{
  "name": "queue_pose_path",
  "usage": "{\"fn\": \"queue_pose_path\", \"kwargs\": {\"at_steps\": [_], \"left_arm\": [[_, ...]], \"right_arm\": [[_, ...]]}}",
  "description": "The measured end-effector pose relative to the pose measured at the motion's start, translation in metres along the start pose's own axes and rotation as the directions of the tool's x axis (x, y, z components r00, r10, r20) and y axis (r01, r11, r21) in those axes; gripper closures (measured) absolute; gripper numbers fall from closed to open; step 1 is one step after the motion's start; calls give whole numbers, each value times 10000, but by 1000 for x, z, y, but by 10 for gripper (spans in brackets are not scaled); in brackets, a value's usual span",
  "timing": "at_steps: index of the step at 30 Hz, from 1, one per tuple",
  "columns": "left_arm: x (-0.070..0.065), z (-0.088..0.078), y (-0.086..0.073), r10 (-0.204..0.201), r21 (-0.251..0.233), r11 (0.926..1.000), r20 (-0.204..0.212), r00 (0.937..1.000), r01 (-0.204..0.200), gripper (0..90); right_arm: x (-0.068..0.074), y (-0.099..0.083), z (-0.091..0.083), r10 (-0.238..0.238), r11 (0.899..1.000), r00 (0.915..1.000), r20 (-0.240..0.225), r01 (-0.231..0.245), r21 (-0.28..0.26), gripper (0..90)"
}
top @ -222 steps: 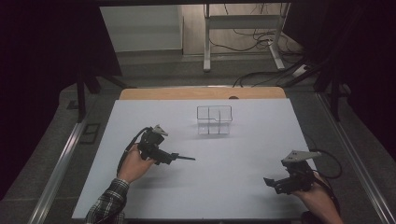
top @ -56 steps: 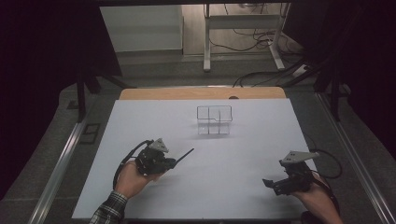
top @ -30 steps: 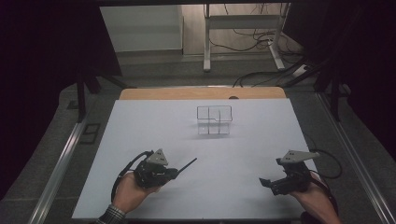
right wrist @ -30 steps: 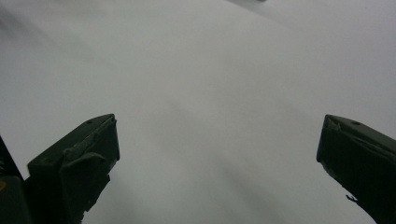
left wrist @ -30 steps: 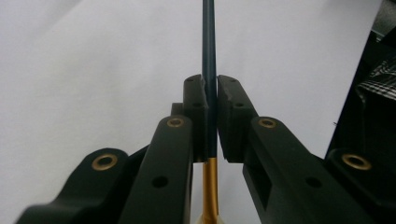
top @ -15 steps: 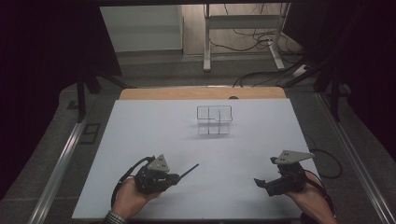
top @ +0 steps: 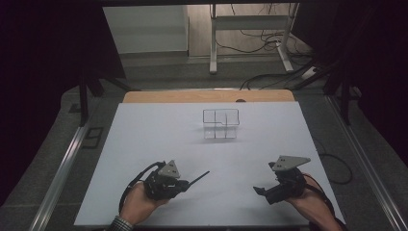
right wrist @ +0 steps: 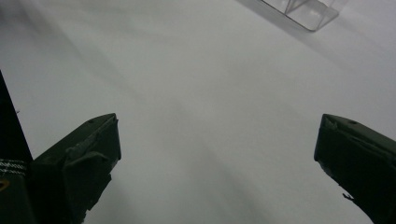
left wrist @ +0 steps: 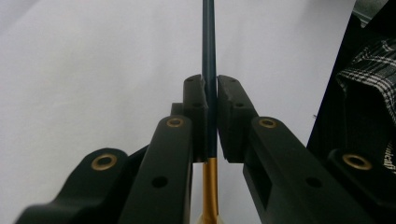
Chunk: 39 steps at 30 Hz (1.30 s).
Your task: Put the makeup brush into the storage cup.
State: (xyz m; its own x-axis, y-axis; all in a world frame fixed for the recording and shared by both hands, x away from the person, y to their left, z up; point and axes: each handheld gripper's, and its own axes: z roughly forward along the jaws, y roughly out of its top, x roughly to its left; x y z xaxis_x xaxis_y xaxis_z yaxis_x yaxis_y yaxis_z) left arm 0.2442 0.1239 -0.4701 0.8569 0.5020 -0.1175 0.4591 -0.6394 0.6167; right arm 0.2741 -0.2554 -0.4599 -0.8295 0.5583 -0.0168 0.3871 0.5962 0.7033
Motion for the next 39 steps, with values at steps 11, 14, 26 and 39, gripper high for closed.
{"fn": "queue_pose_path", "kwargs": {"at_steps": [11, 14, 26, 39], "left_arm": [[0, 6, 7, 162, 38, 9999, 163, 9997, -163, 830], [0, 8, 9, 91, -66, 9999, 204, 9998, -90, 830], [0, 15, 19, 533, 197, 9983, 367, 9979, -541, 830], [-2, 23, 27, 706, 310, 9969, 525, 9961, -723, 831]], "right_arm": [[5, 10, 12, -291, 9995, 9993, -239, 288, -121, 10], [5, 15, 16, -326, 9994, 9990, -296, 322, -141, 11], [16, 33, 35, -291, 9994, 9961, -839, 307, 182, 12], [27, 45, 51, -521, 9981, 9946, -901, 548, 278, 5]]}}
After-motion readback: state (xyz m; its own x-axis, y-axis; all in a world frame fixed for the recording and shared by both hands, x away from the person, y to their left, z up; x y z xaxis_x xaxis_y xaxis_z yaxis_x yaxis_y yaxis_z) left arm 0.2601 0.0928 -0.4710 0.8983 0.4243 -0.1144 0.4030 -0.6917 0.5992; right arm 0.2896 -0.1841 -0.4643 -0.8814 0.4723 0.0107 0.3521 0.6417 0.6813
